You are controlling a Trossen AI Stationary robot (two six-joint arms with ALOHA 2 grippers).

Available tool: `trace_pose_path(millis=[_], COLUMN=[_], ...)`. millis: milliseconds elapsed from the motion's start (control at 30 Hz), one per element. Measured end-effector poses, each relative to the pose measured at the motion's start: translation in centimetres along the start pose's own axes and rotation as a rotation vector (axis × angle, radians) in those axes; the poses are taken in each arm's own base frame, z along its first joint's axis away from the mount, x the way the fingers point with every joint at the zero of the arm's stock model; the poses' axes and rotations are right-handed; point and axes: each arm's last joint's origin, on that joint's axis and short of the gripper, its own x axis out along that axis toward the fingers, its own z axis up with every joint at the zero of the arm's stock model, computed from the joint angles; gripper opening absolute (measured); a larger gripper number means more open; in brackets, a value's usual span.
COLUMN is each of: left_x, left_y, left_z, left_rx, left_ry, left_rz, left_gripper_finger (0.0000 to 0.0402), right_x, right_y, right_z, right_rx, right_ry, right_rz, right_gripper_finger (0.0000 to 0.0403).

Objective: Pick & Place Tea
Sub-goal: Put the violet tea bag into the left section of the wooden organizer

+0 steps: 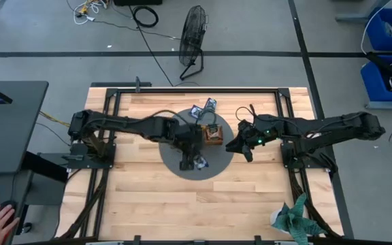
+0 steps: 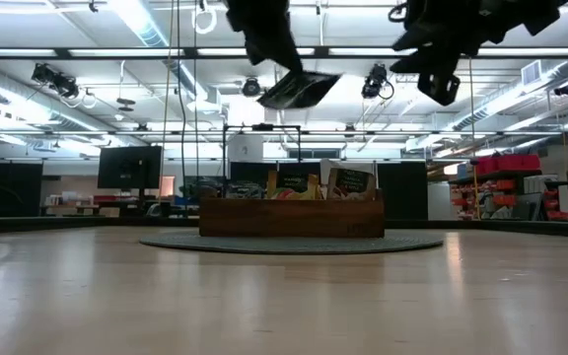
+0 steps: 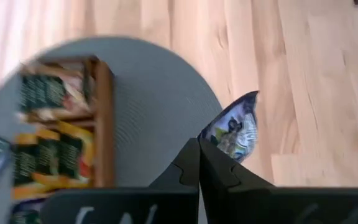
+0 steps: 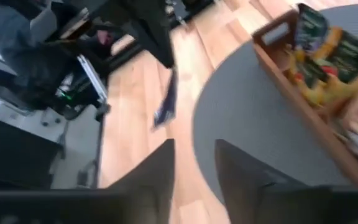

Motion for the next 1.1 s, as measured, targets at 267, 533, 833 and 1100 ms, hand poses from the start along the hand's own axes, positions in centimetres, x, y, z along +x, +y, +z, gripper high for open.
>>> trace_pose_path(millis=[267,533,833,1100], left_x=[-1.1,-1.1,-1.0,-1.0], left_y=[1.6,2.0,2.0,2.0], left_z=[0.9,0.9,0.7,0.6], left_rx=[0.019,0.030,0.036,0.037], left_ry=[-0.027,-0.019,0.001,0.005], left_rz=[0.027,0.026,0.025,0.025], left_gripper_finger=[0.0000,0.0000,0.0000,0.0000], right_x=[2.3,5.5,8.8,10.0], right_y=[-0.3,0.3,0.9,0.4], right_z=[0.4,2.2,4.5,4.3], right_rx=[0.035,0.021,-0.032,-0.015], right_ry=[-0.031,-0.020,0.083,0.141], right_rz=[0.029,0.071,0.004,-0.032], right_gripper_finger=[0.0208,0.0230,0.0223,0.0219])
